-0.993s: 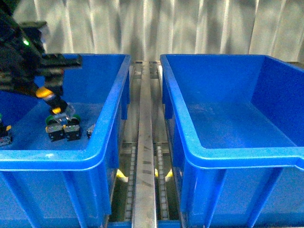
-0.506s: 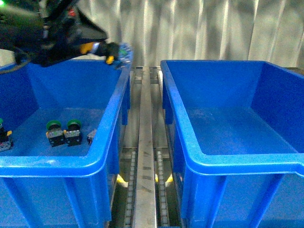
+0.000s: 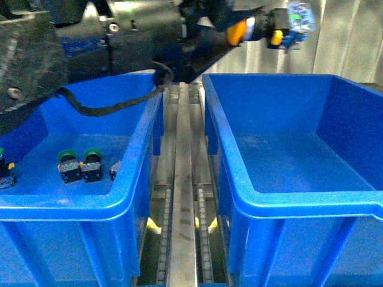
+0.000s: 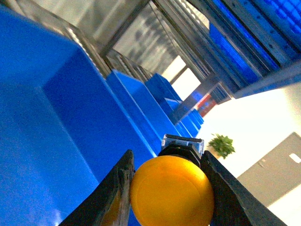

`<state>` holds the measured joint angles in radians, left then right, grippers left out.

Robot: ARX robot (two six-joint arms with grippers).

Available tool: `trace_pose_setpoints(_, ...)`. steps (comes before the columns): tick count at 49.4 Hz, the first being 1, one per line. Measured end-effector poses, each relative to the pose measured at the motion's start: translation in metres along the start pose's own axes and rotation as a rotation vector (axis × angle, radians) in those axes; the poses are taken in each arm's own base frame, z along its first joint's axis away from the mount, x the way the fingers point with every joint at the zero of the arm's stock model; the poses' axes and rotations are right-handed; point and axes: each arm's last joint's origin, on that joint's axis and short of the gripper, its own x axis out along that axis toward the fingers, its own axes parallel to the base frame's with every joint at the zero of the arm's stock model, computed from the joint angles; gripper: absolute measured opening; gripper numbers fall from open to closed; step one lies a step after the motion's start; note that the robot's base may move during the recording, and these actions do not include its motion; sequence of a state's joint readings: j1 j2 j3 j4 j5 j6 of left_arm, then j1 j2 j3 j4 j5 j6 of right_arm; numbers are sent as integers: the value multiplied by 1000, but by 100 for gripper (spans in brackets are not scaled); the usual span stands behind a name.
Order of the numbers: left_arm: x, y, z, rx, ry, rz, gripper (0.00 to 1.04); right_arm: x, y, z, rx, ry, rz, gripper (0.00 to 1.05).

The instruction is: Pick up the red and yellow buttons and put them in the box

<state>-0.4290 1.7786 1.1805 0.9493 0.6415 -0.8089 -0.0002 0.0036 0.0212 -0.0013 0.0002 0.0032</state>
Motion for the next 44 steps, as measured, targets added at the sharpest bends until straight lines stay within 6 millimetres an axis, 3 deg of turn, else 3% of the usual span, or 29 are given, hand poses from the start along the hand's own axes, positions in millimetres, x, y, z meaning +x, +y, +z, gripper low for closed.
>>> trace_pose_setpoints(9,29,-6,-27,-80,97,-93,34,0,0,0,0,0,0,102)
trace_pose_setpoints(19,35,-2,-27,-87,112,-97,34,0,0,0,11,-1,-9,102)
trace_pose_setpoints(23,36,-1,-26,-87,110,-96,34,9,-4,12,208,-97,-107,102)
trace_pose_setpoints(29,37,1,-26,-90,112,-99,34,29,-12,41,528,-237,-92,102)
trace_pose_setpoints(36,42,5,-30,-98,126,-106,34,72,-16,83,861,-349,-3,102)
trace_pose_setpoints(44,46,8,-31,-100,132,-118,34,113,-3,99,1128,-344,58,102)
